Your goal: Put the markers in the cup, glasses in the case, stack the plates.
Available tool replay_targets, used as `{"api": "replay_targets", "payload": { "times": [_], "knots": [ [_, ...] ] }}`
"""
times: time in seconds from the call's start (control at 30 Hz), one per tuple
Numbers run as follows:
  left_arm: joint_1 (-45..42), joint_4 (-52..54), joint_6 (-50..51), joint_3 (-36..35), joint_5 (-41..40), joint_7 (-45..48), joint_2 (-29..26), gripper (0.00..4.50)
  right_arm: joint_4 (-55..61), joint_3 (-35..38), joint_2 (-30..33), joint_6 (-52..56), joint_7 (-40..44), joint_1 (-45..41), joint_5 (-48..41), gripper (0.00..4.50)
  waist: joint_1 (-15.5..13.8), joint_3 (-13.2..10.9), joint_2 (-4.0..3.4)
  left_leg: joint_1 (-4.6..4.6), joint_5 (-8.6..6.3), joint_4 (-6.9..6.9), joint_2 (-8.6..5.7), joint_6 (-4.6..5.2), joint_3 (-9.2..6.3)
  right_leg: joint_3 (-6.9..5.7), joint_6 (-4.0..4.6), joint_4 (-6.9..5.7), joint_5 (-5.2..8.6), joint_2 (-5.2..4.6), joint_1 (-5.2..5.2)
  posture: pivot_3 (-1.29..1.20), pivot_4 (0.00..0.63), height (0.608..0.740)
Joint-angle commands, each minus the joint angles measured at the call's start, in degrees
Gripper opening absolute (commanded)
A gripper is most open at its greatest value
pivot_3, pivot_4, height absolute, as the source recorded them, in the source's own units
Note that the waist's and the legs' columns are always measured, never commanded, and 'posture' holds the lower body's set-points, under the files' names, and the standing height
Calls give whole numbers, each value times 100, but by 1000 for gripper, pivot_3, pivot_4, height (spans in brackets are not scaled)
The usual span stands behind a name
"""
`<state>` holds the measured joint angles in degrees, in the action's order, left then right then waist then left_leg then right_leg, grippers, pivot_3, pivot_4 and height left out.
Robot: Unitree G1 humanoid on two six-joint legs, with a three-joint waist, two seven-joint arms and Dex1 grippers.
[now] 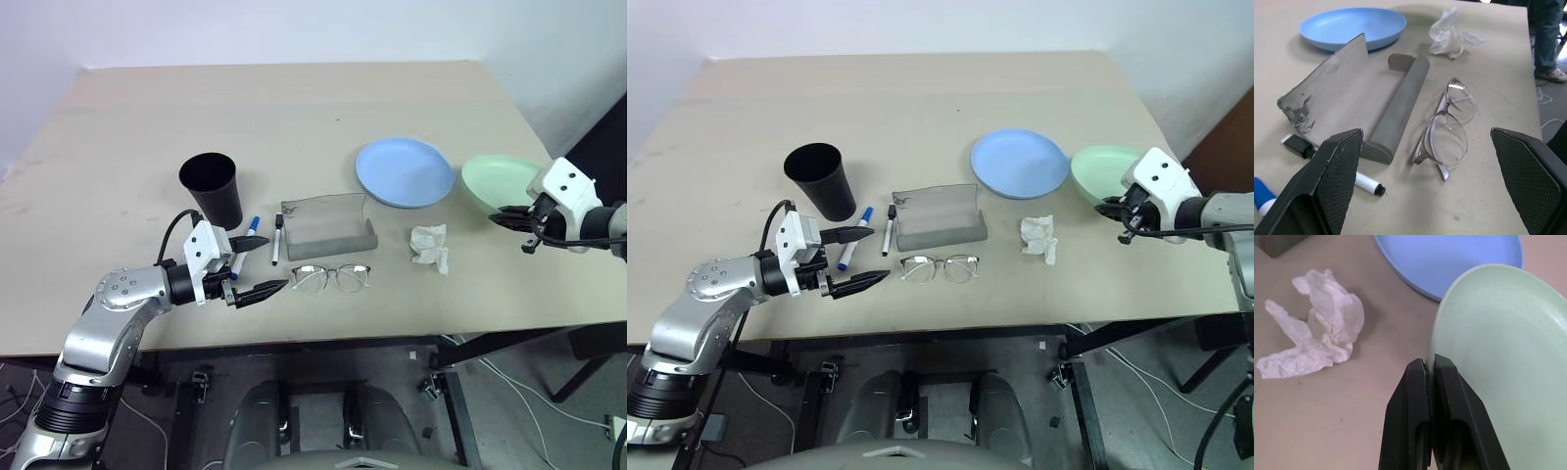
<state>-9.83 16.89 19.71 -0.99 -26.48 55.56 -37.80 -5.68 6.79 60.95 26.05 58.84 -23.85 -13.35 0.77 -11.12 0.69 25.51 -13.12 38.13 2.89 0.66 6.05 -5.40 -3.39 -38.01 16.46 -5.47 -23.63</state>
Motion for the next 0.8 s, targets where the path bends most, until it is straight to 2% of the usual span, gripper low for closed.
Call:
{"api": "replay_targets", "payload": {
  "times": [0.03, 0.2, 0.33, 0.47, 0.67, 0.8],
  "knots": [
    [-1, 198, 6, -144, -123, -68, 23, 4402, -113, 60, -177, -270, -168, -485, 37, 11, 22, -1, -2, -2, 0, 0, 0, 0, 1, 1, -1, -1, -1, 1, 0, 0, 150, 701],
    [40, 271, 96, -199, -188, -193, 23, 4402, -573, -186, -575, -572, -278, -1124, 207, 11, 2, -2, -5, -2, 2, 0, 1, -2, 2, 1, -15, -4, -8, 2, -3, 0, 150, 701],
    [96, 315, 138, -231, -206, -235, 10, 4402, -1108, -556, -1155, -908, -325, -1726, 386, 11, 5, -2, -5, 1, 3, 0, -1, -1, 5, 1, -19, -3, -11, 2, -3, 0, 150, 701],
    [126, 370, 139, -225, -215, -274, 13, 4402, -2474, -785, -1962, -1276, -545, -2552, 580, 11, 25, -3, -7, -1, 8, 1, 0, 0, 8, -3, -21, -11, -12, 5, -3, 0, 150, 701],
    [191, 470, 139, -216, -231, -334, 13, 4402, -4645, -1063, -2816, -2176, -921, -3547, 1064, 11, 14, -4, -9, 1, 14, 0, -3, 0, 11, -4, -22, -15, -13, 5, -5, 0, 150, 701],
    [231, 513, 141, -268, -245, -365, -15, 4402, -5314, -1309, -3119, -2481, -849, -3757, 1409, 11, 19, -4, -8, 2, 24, 0, -3, -17, 14, -4, -25, -16, -14, 6, -5, 0, 150, 701]
  ]
}}
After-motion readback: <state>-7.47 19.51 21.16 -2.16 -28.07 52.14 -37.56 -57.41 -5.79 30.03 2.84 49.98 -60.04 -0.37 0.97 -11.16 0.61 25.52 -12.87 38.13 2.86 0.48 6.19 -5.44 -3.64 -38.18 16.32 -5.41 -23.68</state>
